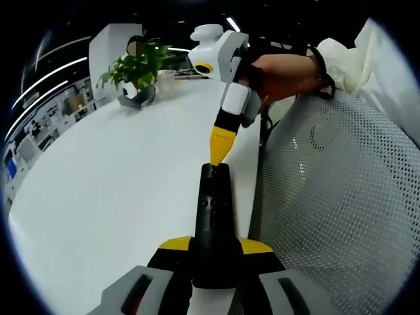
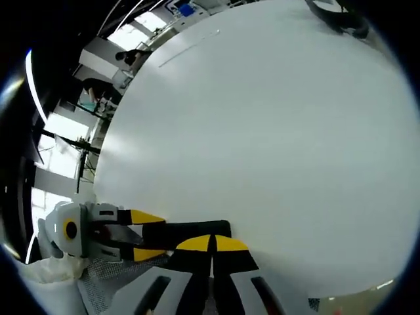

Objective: Press the specified remote control buttons in sequence, fully releasing each button before pressing the next.

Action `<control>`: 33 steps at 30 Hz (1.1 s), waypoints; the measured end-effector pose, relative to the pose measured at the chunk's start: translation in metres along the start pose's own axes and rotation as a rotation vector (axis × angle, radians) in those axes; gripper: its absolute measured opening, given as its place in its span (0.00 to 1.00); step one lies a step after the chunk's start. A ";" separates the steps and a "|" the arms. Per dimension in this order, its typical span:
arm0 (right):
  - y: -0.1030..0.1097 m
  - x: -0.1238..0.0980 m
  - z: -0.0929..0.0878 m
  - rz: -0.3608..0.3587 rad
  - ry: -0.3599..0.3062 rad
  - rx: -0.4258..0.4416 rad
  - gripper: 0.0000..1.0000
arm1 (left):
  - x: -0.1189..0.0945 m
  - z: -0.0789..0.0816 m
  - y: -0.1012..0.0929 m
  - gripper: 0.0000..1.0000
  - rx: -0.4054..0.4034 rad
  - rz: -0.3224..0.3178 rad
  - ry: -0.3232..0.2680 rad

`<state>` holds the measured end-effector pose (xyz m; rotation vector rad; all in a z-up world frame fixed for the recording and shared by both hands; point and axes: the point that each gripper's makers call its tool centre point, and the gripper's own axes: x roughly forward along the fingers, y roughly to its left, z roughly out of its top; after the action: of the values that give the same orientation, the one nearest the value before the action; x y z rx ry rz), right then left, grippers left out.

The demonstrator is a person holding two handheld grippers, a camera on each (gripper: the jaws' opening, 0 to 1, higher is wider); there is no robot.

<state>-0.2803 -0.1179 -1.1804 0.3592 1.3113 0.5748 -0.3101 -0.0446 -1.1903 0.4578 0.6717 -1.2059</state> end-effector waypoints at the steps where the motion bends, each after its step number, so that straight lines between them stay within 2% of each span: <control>1: 0.001 0.000 0.000 0.001 -0.001 -0.008 0.00 | 0.000 0.000 0.000 0.25 0.005 0.001 0.002; 11: 0.008 0.003 -0.001 0.037 0.013 -0.021 0.00 | 0.001 0.001 0.000 0.25 0.008 0.002 -0.001; 16: 0.007 0.004 -0.003 0.020 0.025 -0.037 0.00 | 0.001 0.001 0.000 0.25 0.009 0.002 -0.002; 33: 0.006 0.004 -0.003 0.014 0.004 -0.043 0.00 | 0.001 0.002 0.000 0.25 0.010 0.001 -0.008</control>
<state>-0.2840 -0.1108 -1.1811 0.3324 1.2988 0.6143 -0.3099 -0.0465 -1.1899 0.4614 0.6585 -1.2097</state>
